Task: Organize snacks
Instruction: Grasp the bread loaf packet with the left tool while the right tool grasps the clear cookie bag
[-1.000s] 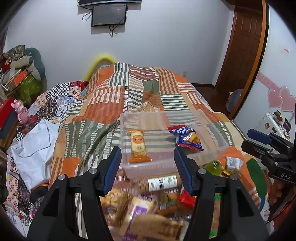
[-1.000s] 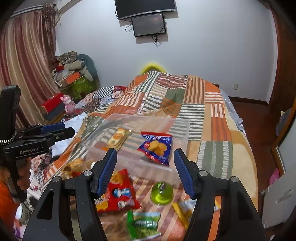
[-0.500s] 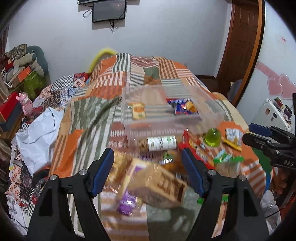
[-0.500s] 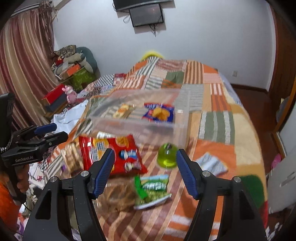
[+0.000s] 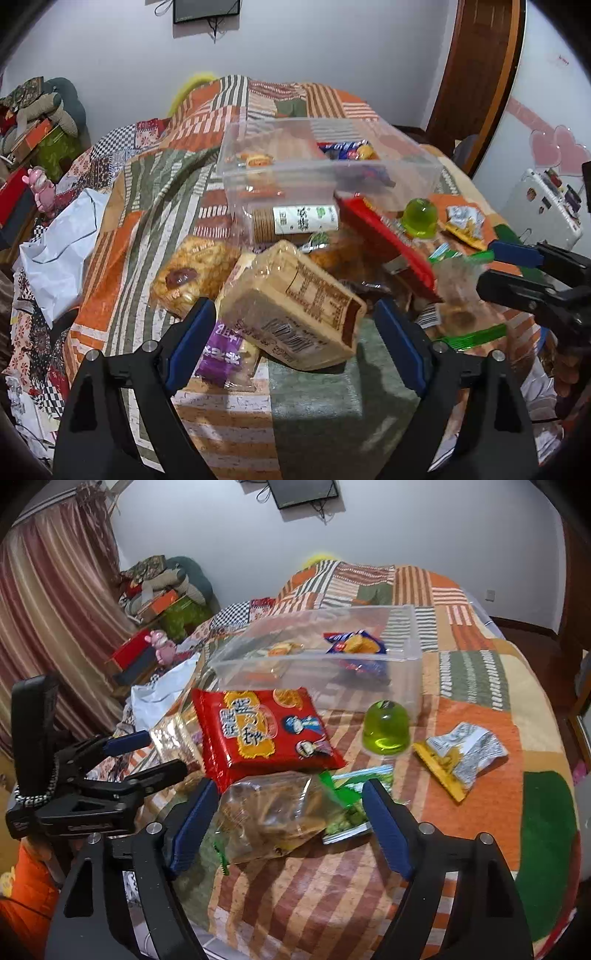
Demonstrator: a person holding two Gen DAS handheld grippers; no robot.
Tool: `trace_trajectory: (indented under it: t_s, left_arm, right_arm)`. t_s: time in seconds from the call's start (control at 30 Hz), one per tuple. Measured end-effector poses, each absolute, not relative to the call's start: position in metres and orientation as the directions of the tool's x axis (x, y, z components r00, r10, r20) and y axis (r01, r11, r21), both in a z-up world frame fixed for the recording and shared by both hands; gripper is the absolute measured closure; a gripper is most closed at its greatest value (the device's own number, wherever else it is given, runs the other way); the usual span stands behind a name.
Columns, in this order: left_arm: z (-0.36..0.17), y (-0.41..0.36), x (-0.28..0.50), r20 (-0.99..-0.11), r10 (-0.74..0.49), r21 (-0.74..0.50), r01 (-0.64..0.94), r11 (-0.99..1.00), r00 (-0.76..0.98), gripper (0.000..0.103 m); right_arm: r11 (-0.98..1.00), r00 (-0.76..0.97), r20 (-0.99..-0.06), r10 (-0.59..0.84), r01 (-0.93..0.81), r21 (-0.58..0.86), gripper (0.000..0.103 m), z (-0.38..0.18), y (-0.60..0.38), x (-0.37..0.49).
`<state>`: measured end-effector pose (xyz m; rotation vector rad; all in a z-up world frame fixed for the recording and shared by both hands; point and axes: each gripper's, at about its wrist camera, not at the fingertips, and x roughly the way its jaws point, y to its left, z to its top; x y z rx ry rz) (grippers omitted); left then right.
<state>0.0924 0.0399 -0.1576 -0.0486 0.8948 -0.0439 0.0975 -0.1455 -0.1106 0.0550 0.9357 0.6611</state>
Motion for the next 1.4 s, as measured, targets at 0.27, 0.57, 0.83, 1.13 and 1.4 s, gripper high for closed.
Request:
trace_trajectory:
  t_s: [0.27, 0.57, 0.83, 1.13, 1.4]
  left_arm:
    - [-0.176, 0.039, 0.1, -0.8, -0.056, -0.064, 0.008, 0.998, 0.597, 0.009]
    - [-0.182, 0.04, 0.105, -0.785, -0.08, -0.089, 0.016, 0.996, 0.614, 0.008]
    - [-0.18, 0.047, 0.104, -0.756, -0.116, -0.151, 0.001, 0.989, 0.644, 0.01]
    - [-0.166, 0.05, 0.096, -0.738, -0.136, -0.178, 0.004, 0.984, 0.662, 0.031]
    - [-0.163, 0.059, 0.094, -0.726, -0.144, -0.217, -0.025, 0.976, 0.673, 0.046]
  right_arm:
    - [0.781, 0.334, -0.758, 0.56, -0.516, 0.35, 0.018, -0.128, -0.132, 0.099]
    - [0.784, 0.341, -0.758, 0.556, -0.519, 0.341, 0.032, -0.131, -0.132, 0.101]
    - [0.787, 0.357, -0.746, 0.562, -0.509, 0.349, 0.038, -0.125, -0.142, 0.098]
    - [0.796, 0.401, -0.719, 0.568, -0.491, 0.355, 0.038, -0.107, -0.157, 0.101]
    - [0.801, 0.436, -0.696, 0.57, -0.482, 0.355, 0.038, -0.096, -0.166, 0.106]
